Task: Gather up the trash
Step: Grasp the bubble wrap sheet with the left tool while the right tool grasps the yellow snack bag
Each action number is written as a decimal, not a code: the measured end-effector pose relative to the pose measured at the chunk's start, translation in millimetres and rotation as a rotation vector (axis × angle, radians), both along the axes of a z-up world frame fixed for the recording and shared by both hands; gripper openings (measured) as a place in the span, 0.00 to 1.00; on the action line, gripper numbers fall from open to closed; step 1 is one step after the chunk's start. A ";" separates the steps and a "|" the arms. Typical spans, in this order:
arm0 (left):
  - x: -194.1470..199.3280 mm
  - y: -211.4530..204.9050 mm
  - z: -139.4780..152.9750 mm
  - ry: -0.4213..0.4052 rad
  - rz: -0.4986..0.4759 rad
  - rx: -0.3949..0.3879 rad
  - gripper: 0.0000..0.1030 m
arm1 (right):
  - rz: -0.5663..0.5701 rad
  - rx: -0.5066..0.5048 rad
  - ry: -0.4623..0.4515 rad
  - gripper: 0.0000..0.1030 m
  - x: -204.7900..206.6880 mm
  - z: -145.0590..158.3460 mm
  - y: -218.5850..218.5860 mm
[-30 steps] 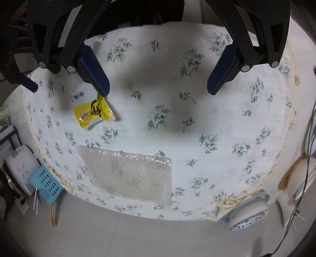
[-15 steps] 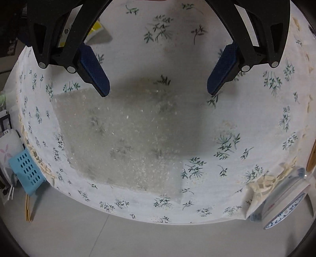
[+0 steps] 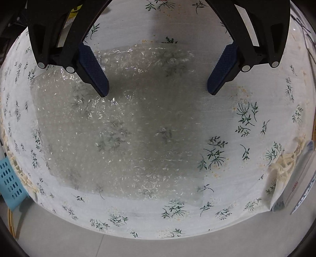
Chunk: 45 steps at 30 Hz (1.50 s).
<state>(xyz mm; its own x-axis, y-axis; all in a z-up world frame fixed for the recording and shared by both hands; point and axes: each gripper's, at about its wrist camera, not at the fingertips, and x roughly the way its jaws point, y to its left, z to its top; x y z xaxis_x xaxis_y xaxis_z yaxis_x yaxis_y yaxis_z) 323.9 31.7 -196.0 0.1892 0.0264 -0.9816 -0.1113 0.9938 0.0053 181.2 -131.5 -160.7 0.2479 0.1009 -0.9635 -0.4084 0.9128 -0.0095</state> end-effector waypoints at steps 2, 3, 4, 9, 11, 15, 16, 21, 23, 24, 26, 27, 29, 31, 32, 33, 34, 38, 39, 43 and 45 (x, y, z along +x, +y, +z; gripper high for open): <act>5.5 -3.3 -0.6 0.024 -0.001 0.016 0.95 | 0.004 0.008 0.017 0.88 4.1 -1.3 5.0; 7.5 -4.6 -1.1 0.034 -0.002 0.023 0.95 | 0.007 0.006 0.024 0.88 6.2 -2.0 7.1; 9.7 -5.9 -1.5 0.045 -0.001 0.029 0.95 | 0.010 0.009 0.036 0.88 8.8 -3.4 9.6; 19.3 -14.9 -0.2 0.078 -0.013 0.047 0.87 | -0.008 0.020 0.081 0.87 18.7 -12.7 15.5; 23.0 -20.3 2.7 0.084 -0.031 0.063 0.80 | -0.023 0.011 0.102 0.81 21.6 -18.3 16.4; 29.1 -31.3 3.9 0.094 -0.053 0.079 0.71 | -0.067 0.013 0.125 0.78 25.8 -24.1 15.4; 30.4 -33.7 4.2 0.097 -0.058 0.077 0.67 | -0.076 0.015 0.127 0.78 25.9 -24.6 15.4; 37.3 -47.7 5.7 0.110 -0.078 0.084 0.52 | -0.118 0.037 0.135 0.74 31.0 -26.6 13.1; 43.4 -61.4 4.0 0.112 -0.093 0.094 0.46 | -0.130 0.046 0.139 0.70 31.5 -26.9 11.7; 44.4 -65.6 4.4 0.113 -0.102 0.098 0.44 | -0.136 0.047 0.140 0.69 31.8 -26.3 10.4; 45.9 -72.1 5.0 0.118 -0.109 0.089 0.38 | -0.138 0.040 0.144 0.67 31.5 -26.0 11.5; 46.8 -74.6 4.6 0.118 -0.113 0.087 0.36 | -0.141 0.032 0.146 0.67 31.9 -25.9 12.3; 45.4 -79.4 5.2 0.115 -0.126 0.090 0.30 | -0.150 0.026 0.156 0.62 34.5 -26.4 12.9; 47.4 -82.0 5.2 0.106 -0.143 0.097 0.21 | -0.157 0.020 0.163 0.58 37.3 -26.1 14.9; 48.9 -89.5 7.6 0.101 -0.150 0.098 0.17 | -0.157 0.018 0.168 0.56 41.4 -27.0 15.8; 48.8 -93.7 7.8 0.096 -0.156 0.095 0.16 | -0.157 0.017 0.170 0.55 42.7 -25.4 16.6; 48.9 -93.8 9.4 0.090 -0.163 0.089 0.14 | -0.159 0.014 0.172 0.54 44.7 -26.0 18.4; 47.4 -90.5 14.0 0.070 -0.155 0.054 0.10 | -0.170 0.007 0.173 0.48 50.2 -24.9 21.0; 46.6 -90.2 15.6 0.064 -0.150 0.042 0.10 | -0.169 0.006 0.172 0.46 50.0 -23.9 21.2; 36.2 -81.3 16.6 0.039 -0.149 0.020 0.09 | -0.158 0.025 0.165 0.02 42.9 -12.0 27.0; 29.0 -75.9 14.5 0.031 -0.150 0.007 0.09 | -0.155 0.017 0.158 0.03 40.0 -10.5 28.1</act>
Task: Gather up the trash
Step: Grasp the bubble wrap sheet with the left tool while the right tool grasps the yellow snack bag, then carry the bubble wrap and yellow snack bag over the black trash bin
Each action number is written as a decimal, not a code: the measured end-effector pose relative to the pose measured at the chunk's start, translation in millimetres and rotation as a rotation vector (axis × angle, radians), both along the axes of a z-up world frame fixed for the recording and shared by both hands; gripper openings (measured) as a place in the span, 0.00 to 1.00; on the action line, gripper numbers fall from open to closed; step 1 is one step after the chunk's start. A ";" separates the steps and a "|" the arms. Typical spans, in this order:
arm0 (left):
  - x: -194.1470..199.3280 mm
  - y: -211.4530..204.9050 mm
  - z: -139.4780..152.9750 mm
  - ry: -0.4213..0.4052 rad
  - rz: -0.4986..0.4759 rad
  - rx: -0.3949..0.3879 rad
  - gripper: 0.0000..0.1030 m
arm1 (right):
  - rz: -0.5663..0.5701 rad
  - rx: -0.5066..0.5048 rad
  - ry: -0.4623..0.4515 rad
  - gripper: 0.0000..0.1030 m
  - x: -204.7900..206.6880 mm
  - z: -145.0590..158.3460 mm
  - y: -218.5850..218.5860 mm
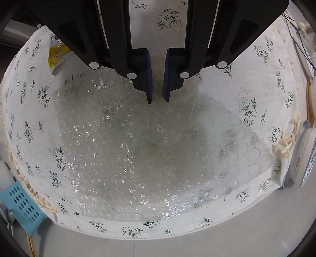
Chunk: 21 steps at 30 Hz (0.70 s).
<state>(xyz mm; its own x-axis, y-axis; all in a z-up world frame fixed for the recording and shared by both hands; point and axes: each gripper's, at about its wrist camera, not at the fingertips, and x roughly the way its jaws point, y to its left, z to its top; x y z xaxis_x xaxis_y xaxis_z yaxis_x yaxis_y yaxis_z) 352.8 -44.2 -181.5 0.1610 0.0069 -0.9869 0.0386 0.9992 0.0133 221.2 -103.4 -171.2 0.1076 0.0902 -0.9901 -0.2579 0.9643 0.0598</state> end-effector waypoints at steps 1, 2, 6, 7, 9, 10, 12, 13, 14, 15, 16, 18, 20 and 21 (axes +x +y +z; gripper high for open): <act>-2.8 1.4 0.2 -0.003 0.003 -0.009 0.09 | 0.003 0.000 -0.002 0.03 0.4 -0.1 0.8; -5.4 3.9 0.6 -0.005 0.005 -0.018 0.09 | 0.004 0.003 -0.003 0.02 2.6 1.1 0.5; -17.8 18.9 6.9 -0.030 0.013 -0.036 0.09 | -0.008 0.032 -0.006 0.02 2.0 6.8 -4.6; -20.9 20.9 9.8 -0.039 0.017 -0.042 0.09 | -0.014 0.034 -0.011 0.02 1.7 9.2 -7.8; -35.6 39.8 15.3 -0.050 0.023 -0.057 0.09 | -0.026 0.046 -0.021 0.02 1.4 15.3 -13.3; -39.0 43.8 17.1 -0.055 0.026 -0.066 0.09 | -0.029 0.047 -0.027 0.02 0.3 18.5 -15.9; -44.2 55.1 24.3 -0.064 0.030 -0.079 0.09 | -0.040 0.055 -0.037 0.02 -1.2 25.4 -22.9; -46.9 58.8 26.7 -0.067 0.032 -0.088 0.08 | -0.045 0.058 -0.044 0.02 -2.3 29.4 -26.0; -49.2 63.4 27.6 -0.070 0.033 -0.100 0.08 | -0.047 0.058 -0.051 0.02 -4.8 31.1 -31.9; -49.7 68.5 31.1 -0.073 0.033 -0.109 0.08 | -0.050 0.054 -0.061 0.02 -6.4 35.2 -35.4; -53.9 71.2 33.4 -0.079 0.034 -0.116 0.08 | -0.053 0.045 -0.068 0.02 -9.9 36.8 -42.2; -56.5 76.3 39.8 -0.086 0.034 -0.130 0.08 | -0.052 0.038 -0.099 0.02 -14.1 43.9 -49.8; -58.2 75.3 43.7 -0.093 0.034 -0.140 0.08 | -0.064 0.036 -0.119 0.02 -18.8 50.2 -57.1; -57.6 70.3 43.0 -0.095 0.035 -0.146 0.08 | -0.068 0.038 -0.126 0.02 -21.6 53.4 -59.9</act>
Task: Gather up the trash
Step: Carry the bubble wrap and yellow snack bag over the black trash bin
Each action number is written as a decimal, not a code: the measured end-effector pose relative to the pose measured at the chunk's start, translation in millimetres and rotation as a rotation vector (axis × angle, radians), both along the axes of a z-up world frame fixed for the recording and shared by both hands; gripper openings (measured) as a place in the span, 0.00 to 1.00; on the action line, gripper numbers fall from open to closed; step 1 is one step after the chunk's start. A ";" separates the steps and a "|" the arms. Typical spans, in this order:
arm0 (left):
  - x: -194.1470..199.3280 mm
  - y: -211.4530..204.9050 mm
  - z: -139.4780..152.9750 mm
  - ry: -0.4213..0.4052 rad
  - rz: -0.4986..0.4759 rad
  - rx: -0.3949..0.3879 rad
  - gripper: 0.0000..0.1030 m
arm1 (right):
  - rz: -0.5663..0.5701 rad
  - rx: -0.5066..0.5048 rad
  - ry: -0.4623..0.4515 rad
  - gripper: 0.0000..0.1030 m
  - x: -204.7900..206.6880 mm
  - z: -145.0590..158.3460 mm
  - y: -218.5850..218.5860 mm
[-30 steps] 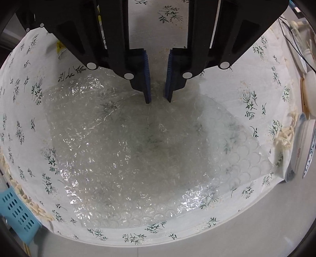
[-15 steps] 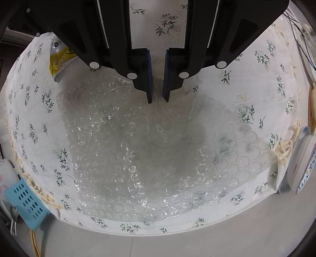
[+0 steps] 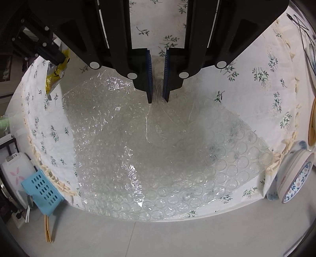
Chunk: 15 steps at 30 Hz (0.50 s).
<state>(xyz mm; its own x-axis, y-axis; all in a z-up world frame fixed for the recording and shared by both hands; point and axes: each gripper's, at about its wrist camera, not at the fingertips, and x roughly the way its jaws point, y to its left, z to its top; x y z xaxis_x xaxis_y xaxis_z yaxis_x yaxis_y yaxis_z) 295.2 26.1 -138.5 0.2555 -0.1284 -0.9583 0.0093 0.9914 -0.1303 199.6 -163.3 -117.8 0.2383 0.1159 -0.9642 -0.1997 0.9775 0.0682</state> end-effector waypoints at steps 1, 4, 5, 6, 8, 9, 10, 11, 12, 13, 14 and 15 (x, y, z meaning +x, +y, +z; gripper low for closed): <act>-3.3 -1.0 2.2 -0.002 -0.001 -0.008 0.08 | -0.002 -0.001 -0.007 0.02 -3.8 3.7 -12.8; -12.9 -5.0 7.9 -0.014 -0.004 -0.022 0.08 | -0.010 -0.003 -0.031 0.02 -11.3 9.3 -19.9; -16.7 -6.2 10.8 -0.019 -0.003 -0.027 0.08 | -0.015 0.000 -0.036 0.02 -14.7 12.0 -24.6; -22.0 -7.5 14.3 -0.026 -0.005 -0.029 0.08 | -0.019 0.000 -0.041 0.02 -17.8 11.4 -23.5; -29.6 -9.2 19.3 -0.025 -0.005 -0.024 0.08 | -0.026 0.003 -0.050 0.02 -24.3 14.2 -28.0; -32.9 -10.2 21.1 -0.026 -0.007 -0.024 0.08 | -0.031 0.005 -0.056 0.02 -26.6 16.1 -30.0; -37.4 -11.8 23.1 -0.030 -0.010 -0.025 0.08 | -0.033 0.001 -0.063 0.02 -29.7 17.9 -33.0; -41.2 -13.1 24.9 -0.034 -0.011 -0.024 0.08 | -0.034 -0.006 -0.071 0.02 -31.7 19.5 -34.0; -45.7 -14.8 26.7 -0.037 -0.014 -0.022 0.08 | -0.036 -0.013 -0.080 0.02 -35.1 21.1 -36.4; -51.0 -16.8 28.6 -0.041 -0.016 -0.020 0.08 | -0.040 -0.009 -0.083 0.02 -37.0 22.1 -37.7; -55.0 -18.1 29.5 -0.042 -0.015 -0.023 0.08 | -0.042 -0.003 -0.084 0.02 -39.0 22.7 -39.6; -60.3 -19.8 30.5 -0.042 -0.014 -0.025 0.08 | -0.043 -0.004 -0.090 0.02 -41.7 23.8 -41.5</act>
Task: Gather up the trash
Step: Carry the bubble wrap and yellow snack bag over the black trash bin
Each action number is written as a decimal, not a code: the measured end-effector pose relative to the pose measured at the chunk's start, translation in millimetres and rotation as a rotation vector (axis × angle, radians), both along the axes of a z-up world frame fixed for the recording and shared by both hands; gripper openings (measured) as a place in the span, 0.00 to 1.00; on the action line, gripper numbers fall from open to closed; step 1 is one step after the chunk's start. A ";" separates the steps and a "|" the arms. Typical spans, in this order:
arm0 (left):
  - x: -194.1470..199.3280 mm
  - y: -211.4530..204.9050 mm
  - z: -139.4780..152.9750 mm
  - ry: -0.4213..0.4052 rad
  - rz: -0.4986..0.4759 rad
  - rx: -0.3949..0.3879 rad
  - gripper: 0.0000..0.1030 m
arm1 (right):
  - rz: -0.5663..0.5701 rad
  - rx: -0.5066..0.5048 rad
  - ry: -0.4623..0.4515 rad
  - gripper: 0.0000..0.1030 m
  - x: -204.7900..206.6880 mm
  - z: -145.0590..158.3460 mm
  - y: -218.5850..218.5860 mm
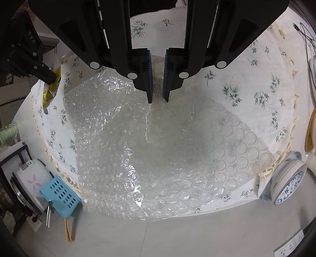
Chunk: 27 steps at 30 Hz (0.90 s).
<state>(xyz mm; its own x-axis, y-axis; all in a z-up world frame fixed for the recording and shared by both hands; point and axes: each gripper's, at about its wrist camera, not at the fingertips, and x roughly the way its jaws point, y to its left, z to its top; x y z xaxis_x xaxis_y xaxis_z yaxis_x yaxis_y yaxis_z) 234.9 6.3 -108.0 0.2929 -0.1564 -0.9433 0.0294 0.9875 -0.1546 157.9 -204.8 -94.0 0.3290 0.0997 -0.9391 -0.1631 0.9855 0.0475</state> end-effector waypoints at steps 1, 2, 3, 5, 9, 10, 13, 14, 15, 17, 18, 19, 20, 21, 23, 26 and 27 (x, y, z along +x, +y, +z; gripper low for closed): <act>-4.5 -1.3 0.9 -0.001 0.000 -0.001 0.08 | 0.000 -0.002 -0.006 0.02 -2.8 1.5 -1.8; -11.1 -4.1 1.9 -0.003 -0.001 -0.003 0.08 | 0.002 -0.003 -0.011 0.02 -5.8 2.9 -3.8; -15.9 -6.5 2.3 -0.003 -0.002 -0.003 0.08 | 0.004 -0.003 -0.015 0.02 -9.2 4.2 -6.3; -29.0 -11.9 3.2 -0.003 -0.002 -0.002 0.08 | 0.004 0.001 -0.018 0.02 -15.1 6.0 -12.0; -53.5 -20.6 2.9 -0.001 0.006 -0.002 0.08 | -0.001 0.006 -0.028 0.02 -30.8 9.4 -27.8; -61.3 -23.6 2.4 0.001 0.008 -0.003 0.08 | -0.002 0.007 -0.030 0.02 -35.5 10.7 -31.1; -79.9 -31.4 0.7 0.006 0.013 -0.002 0.08 | -0.006 0.011 -0.034 0.02 -48.3 10.8 -42.2; -85.2 -33.5 0.2 0.008 0.014 -0.002 0.08 | -0.006 0.010 -0.035 0.02 -52.5 10.6 -45.6; -92.6 -36.1 -0.6 0.010 0.017 -0.004 0.08 | -0.006 0.011 -0.035 0.02 -58.0 10.4 -49.7; -104.2 -40.5 -2.1 0.015 0.021 -0.007 0.08 | -0.004 0.013 -0.034 0.02 -65.8 9.6 -55.4; -110.0 -42.7 -2.8 0.016 0.023 -0.008 0.08 | -0.001 0.014 -0.035 0.02 -70.9 9.2 -58.7; -117.1 -44.7 -3.2 0.017 0.025 -0.009 0.08 | 0.001 0.014 -0.033 0.02 -74.8 8.6 -61.1; -123.4 -47.0 -3.6 0.018 0.027 -0.009 0.08 | 0.002 0.013 -0.033 0.02 -78.6 7.9 -63.6; -128.3 -49.9 -4.2 0.020 0.030 -0.008 0.08 | 0.003 0.014 -0.033 0.02 -83.0 7.2 -66.5; -142.2 -55.5 -5.7 0.023 0.035 -0.008 0.08 | 0.006 0.016 -0.032 0.02 -90.6 6.1 -71.1; -160.1 -62.2 -7.6 0.026 0.039 -0.010 0.08 | 0.013 0.017 -0.035 0.02 -102.0 5.6 -77.3; -165.6 -64.1 -8.2 0.028 0.040 -0.011 0.08 | 0.015 0.018 -0.036 0.02 -106.5 5.4 -79.6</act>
